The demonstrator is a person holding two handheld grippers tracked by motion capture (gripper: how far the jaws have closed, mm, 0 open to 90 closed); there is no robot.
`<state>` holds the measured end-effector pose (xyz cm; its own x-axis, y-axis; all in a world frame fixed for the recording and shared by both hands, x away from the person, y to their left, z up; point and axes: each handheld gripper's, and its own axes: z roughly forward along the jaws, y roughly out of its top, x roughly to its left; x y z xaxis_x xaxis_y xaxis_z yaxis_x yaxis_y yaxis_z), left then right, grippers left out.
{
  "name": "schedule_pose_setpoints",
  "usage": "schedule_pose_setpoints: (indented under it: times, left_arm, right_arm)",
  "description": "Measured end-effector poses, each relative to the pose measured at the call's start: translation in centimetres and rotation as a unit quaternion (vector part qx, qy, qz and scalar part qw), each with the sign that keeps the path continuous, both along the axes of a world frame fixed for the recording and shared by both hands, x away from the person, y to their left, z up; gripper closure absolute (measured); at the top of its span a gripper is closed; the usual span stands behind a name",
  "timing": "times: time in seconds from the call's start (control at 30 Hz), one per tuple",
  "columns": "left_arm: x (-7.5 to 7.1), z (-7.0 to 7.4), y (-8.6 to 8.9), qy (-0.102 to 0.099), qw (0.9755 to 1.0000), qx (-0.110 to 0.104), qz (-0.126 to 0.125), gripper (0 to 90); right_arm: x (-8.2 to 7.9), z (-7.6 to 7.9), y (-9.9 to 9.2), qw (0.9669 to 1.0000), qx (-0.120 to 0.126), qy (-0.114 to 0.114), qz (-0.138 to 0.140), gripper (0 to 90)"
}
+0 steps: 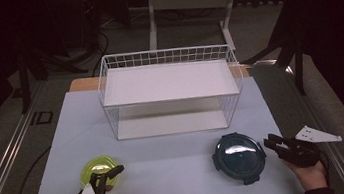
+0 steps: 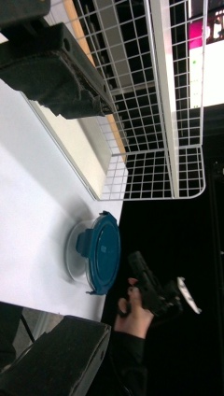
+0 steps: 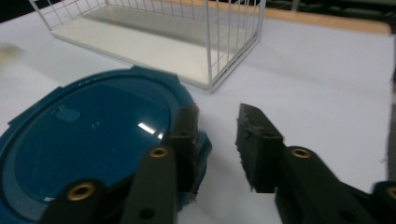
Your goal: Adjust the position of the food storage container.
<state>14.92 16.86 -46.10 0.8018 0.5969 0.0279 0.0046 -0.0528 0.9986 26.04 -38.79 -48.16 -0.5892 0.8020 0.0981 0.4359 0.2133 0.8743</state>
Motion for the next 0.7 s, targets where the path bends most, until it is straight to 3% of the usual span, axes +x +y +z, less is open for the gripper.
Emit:
schedule_pose_setpoints:
  times: [0.07, 0.13, 0.17, 0.23, 0.3, 0.33, 0.4, 0.47, 0.5, 0.57, 0.7]
  left_arm:
    - [0.0, 0.0, 0.1, 0.002, 1.0000, 0.000, -0.002, 0.0]
    - [0.0, 0.0, 0.0, 0.001, 1.0000, 0.002, 0.000, 0.0]
    - [0.0, -0.1, 0.0, 0.001, 1.0000, 0.003, 0.000, 0.0]
    - [0.0, -0.1, 0.0, 0.003, 1.0000, 0.005, -0.002, 0.0]
    - [0.0, -0.1, 0.0, 0.002, 1.0000, 0.004, -0.003, 0.0]
    - [0.0, -0.1, 0.0, 0.002, 1.0000, 0.003, -0.002, 0.0]
    - [0.0, 0.0, 0.0, 0.004, 1.0000, 0.004, -0.003, 0.0]
    - [0.0, 0.0, 0.1, 0.004, 1.0000, 0.004, -0.001, 0.0]
    - [0.0, 0.0, 0.1, 0.003, 1.0000, 0.005, 0.000, 0.0]
    - [0.1, 0.0, 0.2, 0.004, 1.0000, 0.007, 0.002, 0.0]
    - [0.2, 0.0, 0.3, 0.003, 1.0000, 0.008, 0.005, 0.0]
  right_arm:
    - [0.0, -0.6, -0.2, 0.9999, -0.014, 0.004, -0.009, 71.8]
    - [-0.1, -1.2, -0.5, 0.9999, -0.007, 0.007, -0.008, 76.0]
    - [-0.1, -1.4, -0.5, 0.9997, -0.020, 0.010, -0.012, 77.8]
    - [-0.3, -1.9, -0.8, 0.9998, -0.004, 0.014, -0.010, 84.3]
    - [-0.3, -2.4, -0.6, 0.9993, -0.027, 0.025, -0.002, 89.7]
    - [-0.4, -2.5, -0.6, 0.9994, -0.022, 0.026, 0.000, 89.8]
    - [-0.4, -2.8, -0.2, 0.9987, -0.038, 0.031, 0.012, 90.0]
    - [-0.5, -2.9, -0.2, 0.9991, -0.019, 0.034, 0.018, 90.0]
    - [-0.4, -2.9, 0.0, 0.9986, -0.031, 0.035, 0.023, 90.0]
    - [-0.5, -3.1, 0.0, 0.9988, -0.021, 0.037, 0.023, 90.0]
    - [-0.5, -3.0, 0.0, 0.9986, -0.022, 0.040, 0.027, 90.0]
